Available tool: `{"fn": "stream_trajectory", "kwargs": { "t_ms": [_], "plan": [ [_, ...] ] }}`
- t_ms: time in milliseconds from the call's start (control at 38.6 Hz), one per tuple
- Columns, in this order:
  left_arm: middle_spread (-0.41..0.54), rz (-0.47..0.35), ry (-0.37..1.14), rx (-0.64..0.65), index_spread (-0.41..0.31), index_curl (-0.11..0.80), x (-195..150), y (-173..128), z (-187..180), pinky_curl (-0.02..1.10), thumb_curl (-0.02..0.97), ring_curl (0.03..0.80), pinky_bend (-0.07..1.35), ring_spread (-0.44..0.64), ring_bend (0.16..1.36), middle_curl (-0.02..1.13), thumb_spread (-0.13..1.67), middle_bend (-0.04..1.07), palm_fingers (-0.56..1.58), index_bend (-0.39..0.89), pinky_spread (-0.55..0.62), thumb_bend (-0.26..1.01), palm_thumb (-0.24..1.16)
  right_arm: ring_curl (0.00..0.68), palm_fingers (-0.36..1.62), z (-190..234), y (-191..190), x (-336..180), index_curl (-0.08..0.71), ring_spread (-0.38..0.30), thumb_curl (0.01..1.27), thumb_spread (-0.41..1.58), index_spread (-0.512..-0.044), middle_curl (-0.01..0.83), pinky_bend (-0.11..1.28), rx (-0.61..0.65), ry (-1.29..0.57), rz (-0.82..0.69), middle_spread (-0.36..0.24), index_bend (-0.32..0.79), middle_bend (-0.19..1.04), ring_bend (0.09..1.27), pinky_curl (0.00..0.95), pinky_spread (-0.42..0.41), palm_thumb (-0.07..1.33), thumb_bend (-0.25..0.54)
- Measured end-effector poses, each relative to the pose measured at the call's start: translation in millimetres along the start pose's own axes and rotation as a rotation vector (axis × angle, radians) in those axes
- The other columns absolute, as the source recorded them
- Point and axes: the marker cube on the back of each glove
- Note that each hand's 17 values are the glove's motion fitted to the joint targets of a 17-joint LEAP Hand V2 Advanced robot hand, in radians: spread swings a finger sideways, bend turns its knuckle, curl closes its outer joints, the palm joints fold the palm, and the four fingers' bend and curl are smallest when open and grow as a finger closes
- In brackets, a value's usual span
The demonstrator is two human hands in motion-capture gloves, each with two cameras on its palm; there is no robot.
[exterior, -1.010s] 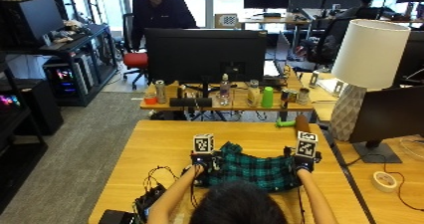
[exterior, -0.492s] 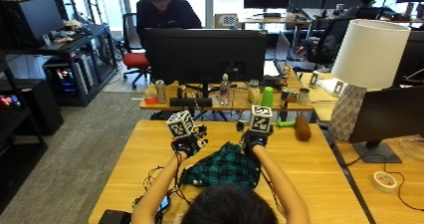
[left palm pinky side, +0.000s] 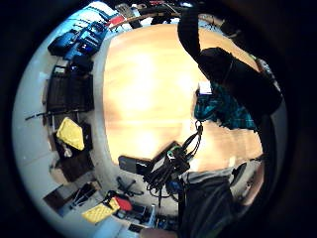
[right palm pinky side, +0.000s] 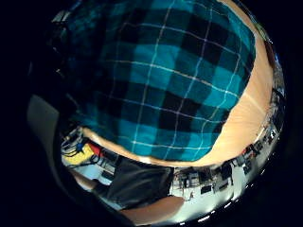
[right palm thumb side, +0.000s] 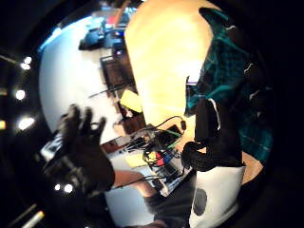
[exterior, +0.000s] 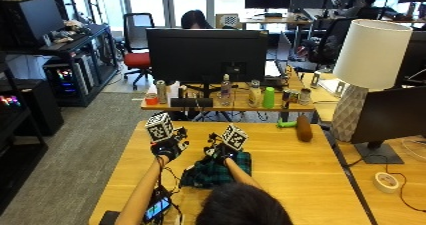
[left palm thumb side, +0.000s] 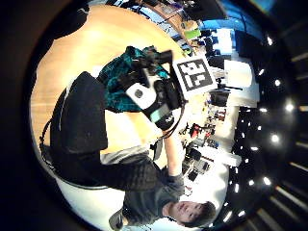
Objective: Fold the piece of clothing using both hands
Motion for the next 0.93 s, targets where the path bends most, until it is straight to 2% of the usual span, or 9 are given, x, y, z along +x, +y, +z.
{"fn": "stream_trajectory", "kwargs": {
  "t_ms": [155,311,544,674,933],
  "plan": [
    [0.116,-0.031,0.047,-0.002,-0.081,0.424,-11.1,-1.0,4.1,0.35,0.242,0.325,0.53,0.1,0.49,0.25,1.43,0.11,0.44,0.16,0.22,-0.02,0.34,0.479,0.94,-52.5,12.1,9.8,0.121,-0.165,0.59,0.89,-0.214,0.506,0.79,0.194,0.026,-0.107,-0.09,0.0,0.33,0.76,0.437,-0.236,0.92,-0.021],
    [0.141,-0.041,0.058,-0.031,-0.066,0.414,-8.1,-5.6,10.2,0.35,0.236,0.333,0.55,0.12,0.52,0.24,1.44,0.12,0.41,0.16,0.24,-0.01,0.31,0.459,0.93,-133.6,1.6,54.4,0.112,-0.144,0.54,1.06,-0.226,0.494,0.75,0.281,0.096,-0.111,-0.075,0.03,0.31,0.73,0.416,-0.199,0.86,-0.02],
    [0.166,-0.023,0.004,-0.036,-0.051,0.402,10.8,1.0,0.2,0.36,0.232,0.339,0.57,0.13,0.54,0.23,1.45,0.13,0.39,0.16,0.25,-0.01,0.28,0.442,0.93,-214.2,70.1,91.4,0.102,-0.136,0.5,1.19,-0.238,0.483,0.7,0.425,0.162,-0.071,-0.065,0.04,0.3,0.7,0.394,-0.164,0.82,-0.014],
    [0.171,-0.006,-0.032,-0.038,-0.048,0.398,22.6,1.2,-1.2,0.36,0.232,0.341,0.57,0.14,0.54,0.23,1.45,0.13,0.38,0.16,0.26,-0.01,0.27,0.437,0.94,-232.6,80.9,110.5,0.102,-0.129,0.48,1.23,-0.242,0.478,0.68,0.461,0.155,-0.033,-0.063,0.05,0.29,0.7,0.386,-0.158,0.81,-0.012],
    [0.176,0.015,-0.068,-0.058,-0.045,0.393,30.3,-9.2,12.4,0.36,0.233,0.342,0.58,0.14,0.55,0.23,1.44,0.14,0.38,0.17,0.26,-0.01,0.26,0.428,0.95,-229.1,56.9,129.9,0.108,-0.124,0.46,1.28,-0.238,0.473,0.65,0.454,0.144,0.019,-0.061,0.05,0.27,0.67,0.379,-0.144,0.81,-0.011]
  ]
}}
